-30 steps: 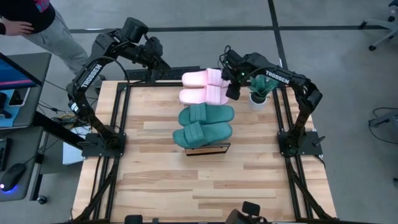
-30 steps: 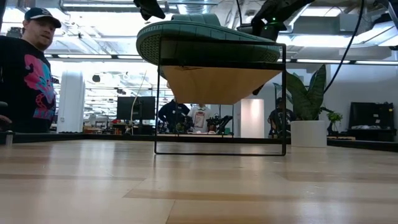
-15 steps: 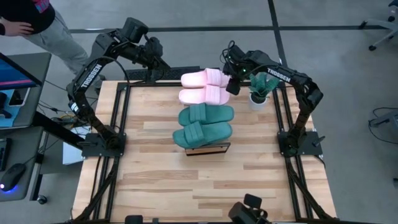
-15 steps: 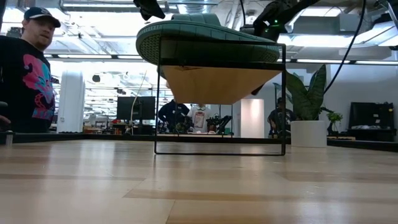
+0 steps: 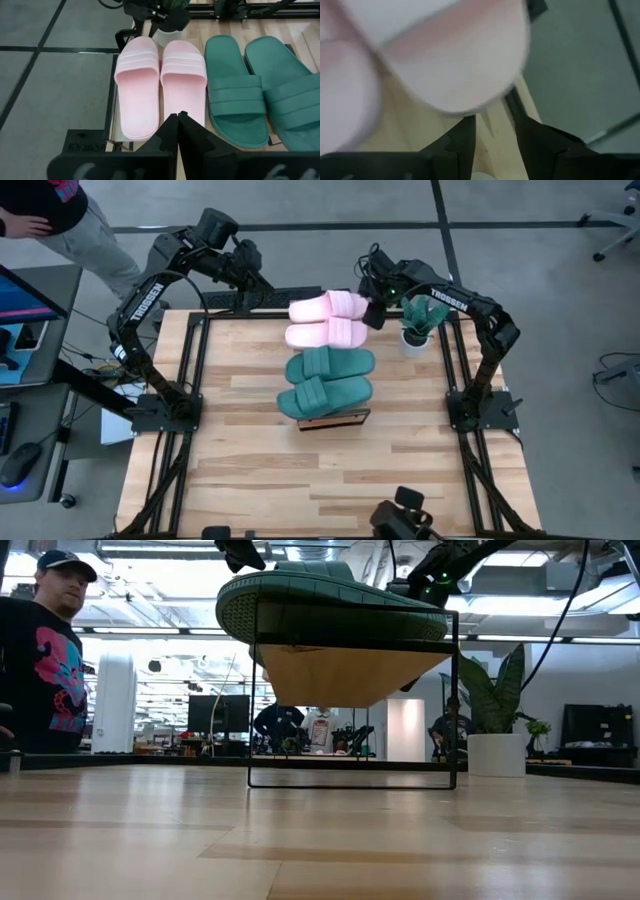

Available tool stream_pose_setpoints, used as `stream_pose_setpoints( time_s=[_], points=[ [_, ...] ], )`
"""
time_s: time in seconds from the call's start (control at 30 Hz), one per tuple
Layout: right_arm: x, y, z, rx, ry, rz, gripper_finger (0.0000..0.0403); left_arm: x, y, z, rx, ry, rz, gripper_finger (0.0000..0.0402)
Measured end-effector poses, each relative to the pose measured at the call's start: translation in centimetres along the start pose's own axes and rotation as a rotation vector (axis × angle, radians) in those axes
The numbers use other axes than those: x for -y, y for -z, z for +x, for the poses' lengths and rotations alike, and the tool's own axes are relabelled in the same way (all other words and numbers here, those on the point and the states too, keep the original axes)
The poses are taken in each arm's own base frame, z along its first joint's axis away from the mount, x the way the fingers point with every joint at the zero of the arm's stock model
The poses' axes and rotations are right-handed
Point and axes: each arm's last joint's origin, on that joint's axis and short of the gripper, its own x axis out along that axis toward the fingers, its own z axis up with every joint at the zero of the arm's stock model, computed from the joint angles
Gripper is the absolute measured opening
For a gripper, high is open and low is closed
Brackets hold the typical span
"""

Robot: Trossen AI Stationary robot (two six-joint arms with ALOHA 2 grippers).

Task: Pick and place slides into the shelf
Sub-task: Adjust the slides on the shelf

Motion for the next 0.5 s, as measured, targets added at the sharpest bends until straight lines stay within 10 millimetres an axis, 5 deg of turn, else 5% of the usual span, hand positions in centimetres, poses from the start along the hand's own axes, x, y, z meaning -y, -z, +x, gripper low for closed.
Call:
stream_pose_setpoints(
  time_s=[0.33,0.5],
  points=[
    [-0.3,0.9,-0.4,-0.105,0.021,0.013,0.0129,0.0,0.0,0.0,0.0,0.0,0.0,0.0],
    [-0.7,1.1,-3.5,-0.015,0.055,0.039,0.0129,0.1,0.1,0.0,-0.005,0.021,-0.018,0.0]
  ],
)
